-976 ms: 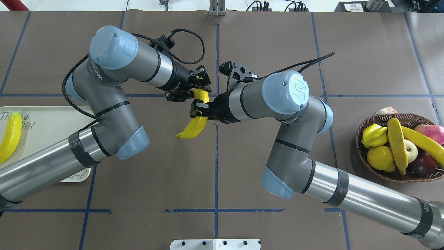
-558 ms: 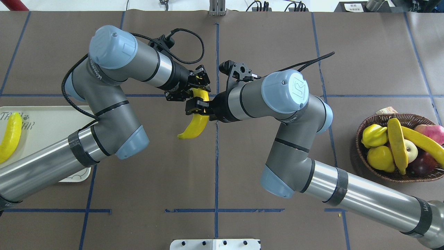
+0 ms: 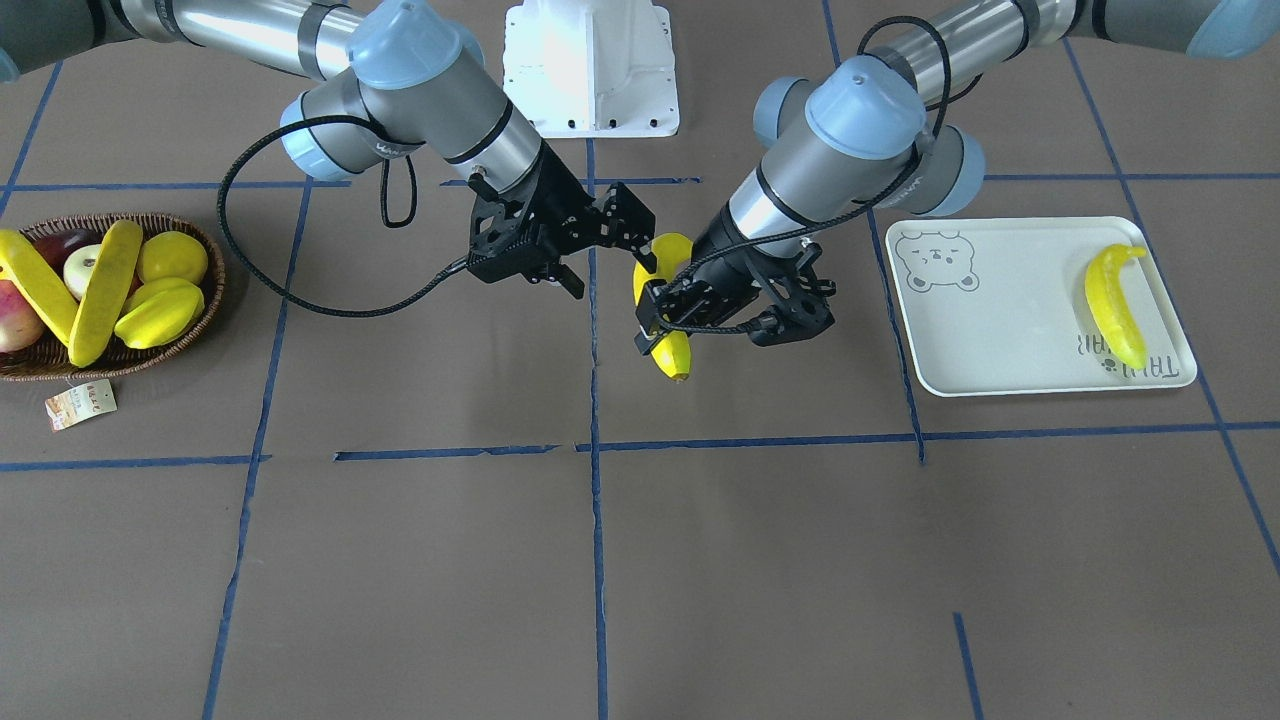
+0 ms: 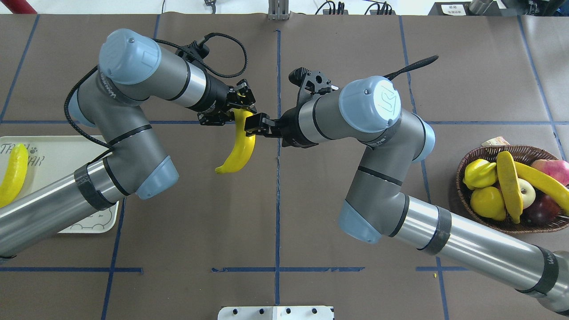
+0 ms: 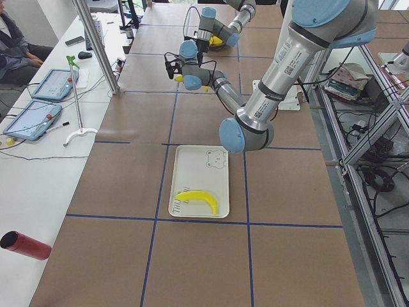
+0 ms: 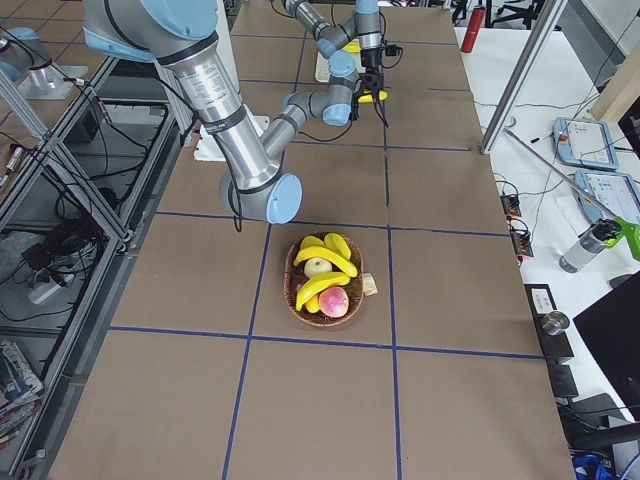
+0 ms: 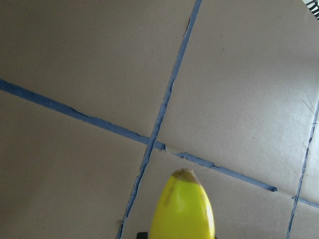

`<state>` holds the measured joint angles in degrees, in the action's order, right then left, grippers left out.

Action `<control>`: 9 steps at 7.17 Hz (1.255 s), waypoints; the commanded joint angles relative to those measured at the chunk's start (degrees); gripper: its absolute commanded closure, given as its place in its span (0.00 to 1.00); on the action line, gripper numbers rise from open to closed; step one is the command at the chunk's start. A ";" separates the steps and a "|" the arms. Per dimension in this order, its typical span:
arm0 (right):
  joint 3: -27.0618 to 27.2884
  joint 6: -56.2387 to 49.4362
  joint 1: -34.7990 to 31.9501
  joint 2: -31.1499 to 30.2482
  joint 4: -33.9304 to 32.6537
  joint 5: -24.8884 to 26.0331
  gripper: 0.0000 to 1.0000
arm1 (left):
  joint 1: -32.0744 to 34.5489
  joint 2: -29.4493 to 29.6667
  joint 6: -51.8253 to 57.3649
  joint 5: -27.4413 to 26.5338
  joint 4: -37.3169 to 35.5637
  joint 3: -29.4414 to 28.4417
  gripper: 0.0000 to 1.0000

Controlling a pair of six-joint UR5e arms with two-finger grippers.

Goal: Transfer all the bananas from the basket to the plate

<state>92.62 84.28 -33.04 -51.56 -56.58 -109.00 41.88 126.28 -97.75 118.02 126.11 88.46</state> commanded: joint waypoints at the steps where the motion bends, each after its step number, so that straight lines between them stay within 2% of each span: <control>1: 0.81 -0.96 -3.58 -0.47 -10.51 -3.39 0.00 | 3.80 -6.71 -0.07 0.01 -0.77 1.36 1.00; 2: 3.77 -4.70 -5.87 -1.25 -18.48 -5.59 0.00 | 6.08 -10.58 0.11 0.01 -2.25 2.76 1.00; 4: 11.59 -16.63 -8.07 -1.96 -39.12 -5.53 0.00 | 9.34 -19.00 0.46 -0.07 -4.46 6.36 1.00; 5: 12.75 -21.92 -9.83 -2.75 -44.87 -5.44 0.00 | 9.88 -24.54 1.68 -0.42 -4.47 6.55 1.00; 7: 13.64 -29.67 -12.47 -6.08 -46.86 -5.17 0.00 | 10.59 -33.34 11.40 -0.34 -4.29 6.20 1.00; 9: 14.34 -31.02 -13.27 -6.97 -46.78 -5.35 0.00 | 11.72 -36.54 18.53 -0.51 -3.94 5.41 1.00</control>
<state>106.56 54.36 -45.86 -57.84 -103.20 -114.30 52.89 91.86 -83.60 117.56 121.93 94.30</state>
